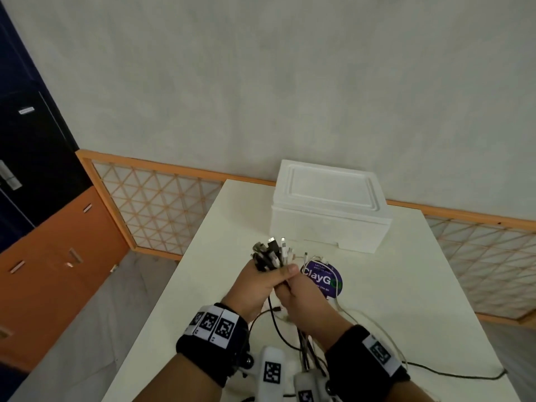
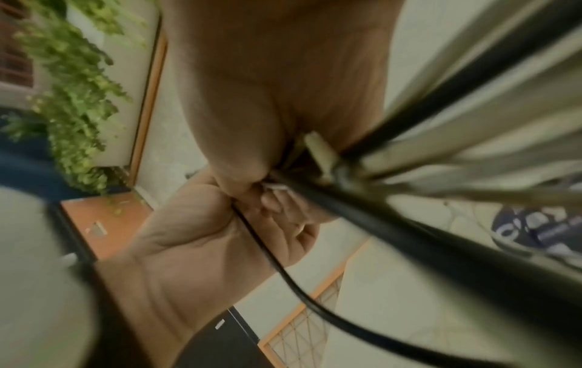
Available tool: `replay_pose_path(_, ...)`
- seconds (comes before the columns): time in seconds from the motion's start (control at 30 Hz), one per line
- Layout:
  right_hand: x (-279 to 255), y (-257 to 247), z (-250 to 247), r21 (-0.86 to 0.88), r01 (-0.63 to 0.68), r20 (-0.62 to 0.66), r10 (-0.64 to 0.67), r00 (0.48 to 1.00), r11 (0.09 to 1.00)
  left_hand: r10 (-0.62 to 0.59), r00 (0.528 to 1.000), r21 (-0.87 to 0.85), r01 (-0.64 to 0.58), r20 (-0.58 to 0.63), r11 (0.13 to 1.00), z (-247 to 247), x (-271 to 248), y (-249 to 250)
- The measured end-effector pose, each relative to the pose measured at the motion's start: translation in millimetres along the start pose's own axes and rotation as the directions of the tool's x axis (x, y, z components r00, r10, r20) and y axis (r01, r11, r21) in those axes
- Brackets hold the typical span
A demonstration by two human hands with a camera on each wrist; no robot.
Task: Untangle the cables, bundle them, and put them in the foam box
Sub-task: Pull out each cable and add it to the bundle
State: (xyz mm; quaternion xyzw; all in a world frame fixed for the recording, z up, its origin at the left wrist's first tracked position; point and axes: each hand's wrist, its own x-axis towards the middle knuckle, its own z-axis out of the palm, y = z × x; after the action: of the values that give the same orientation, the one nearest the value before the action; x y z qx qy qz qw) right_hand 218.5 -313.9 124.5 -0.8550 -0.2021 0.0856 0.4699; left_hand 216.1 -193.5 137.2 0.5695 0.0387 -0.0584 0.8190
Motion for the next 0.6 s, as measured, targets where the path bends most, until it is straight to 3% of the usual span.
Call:
replay_pose_path(0.07, -0.5, 5.3, -6.4, -0.235, 0.009, 0.029, -0.002, 1.000, 0.972, 0.000, 0.998, -0.228, 0.013, 0.057, 0.974, -8.9, 2.6, -1.2)
replay_pose_path(0.13, -4.0, 6.7, -11.9, -0.462, 0.009, 0.091, 0.037, 0.995, 0.887, -0.010, 0.996, -0.379, 0.043, 0.088, 0.924, -18.6, 3.3, -0.4)
replay_pose_path(0.23, -9.0, 2.9, -14.6, -0.614, 0.098, 0.193, 0.029, 0.981, 0.783, -0.040, 0.999, -0.331, 0.042, 0.012, 0.943, -18.4, -0.1, -0.7)
replay_pose_path(0.3, -8.0, -0.6, -12.7, -0.601, 0.097, 0.177, 0.014, 0.984, 0.794, -0.054, 0.993, -0.248, 0.025, -0.109, 0.968, -13.0, -0.8, -3.3)
replay_pose_path(0.37, -3.6, -5.6, -8.9, -0.508, 0.001, 0.118, 0.068, 0.991, 0.861, -0.084, 0.981, -0.240, 0.040, -0.174, 0.970, -8.7, -0.9, -6.6)
replay_pose_path(0.43, 0.7, -10.0, -4.5, -0.398, -0.108, 0.066, 0.146, 0.987, 0.911, -0.129, 0.971, -0.273, 0.071, -0.201, 0.959, -7.6, -1.7, -8.1)
replay_pose_path(0.6, 2.0, -11.7, 0.0, -0.174, -0.153, 0.031, 0.161, 0.987, 0.973, -0.168, 0.963, -0.462, 0.054, -0.211, 0.885, -19.4, -2.4, 0.0)
